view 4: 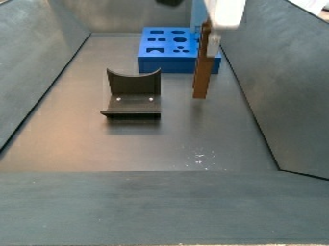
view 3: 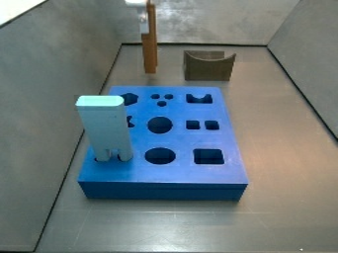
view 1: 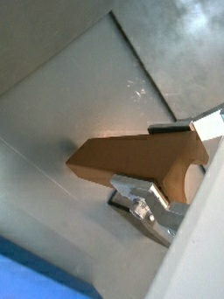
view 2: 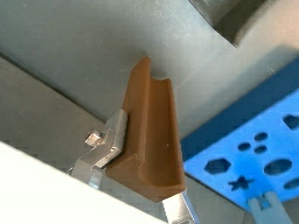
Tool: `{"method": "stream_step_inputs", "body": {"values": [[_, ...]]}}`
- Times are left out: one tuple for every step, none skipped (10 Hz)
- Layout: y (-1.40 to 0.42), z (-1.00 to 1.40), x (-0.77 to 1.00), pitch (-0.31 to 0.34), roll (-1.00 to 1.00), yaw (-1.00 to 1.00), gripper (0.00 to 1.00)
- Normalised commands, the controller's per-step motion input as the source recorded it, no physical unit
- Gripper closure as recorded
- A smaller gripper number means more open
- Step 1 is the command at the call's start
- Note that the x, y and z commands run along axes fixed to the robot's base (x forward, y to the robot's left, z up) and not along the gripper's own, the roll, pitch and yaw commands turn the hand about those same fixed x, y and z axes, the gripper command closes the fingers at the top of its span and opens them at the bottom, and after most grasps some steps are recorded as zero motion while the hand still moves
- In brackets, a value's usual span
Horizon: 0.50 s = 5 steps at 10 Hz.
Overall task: Pick up the arch object. Move up. Rotate the arch object. Move to above the board. Insert the arch object.
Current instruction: Move to above the board.
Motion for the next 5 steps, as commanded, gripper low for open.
{"method": "stream_step_inputs", "body": {"values": [[-0.04, 1.00, -0.07, -0.019, -0.22, -0.11, 1.00], [-0.04, 1.00, -0.07, -0.007, -0.22, -0.08, 1.00], [-0.03, 1.00, -0.07, 0.000, -0.22, -0.07, 1.00], [-0.03, 1.00, -0.07, 0.011, -0.19, -0.05, 1.00], [-0.03, 1.00, -0.06, 0.022, -0.18, -0.05, 1.00]]}}
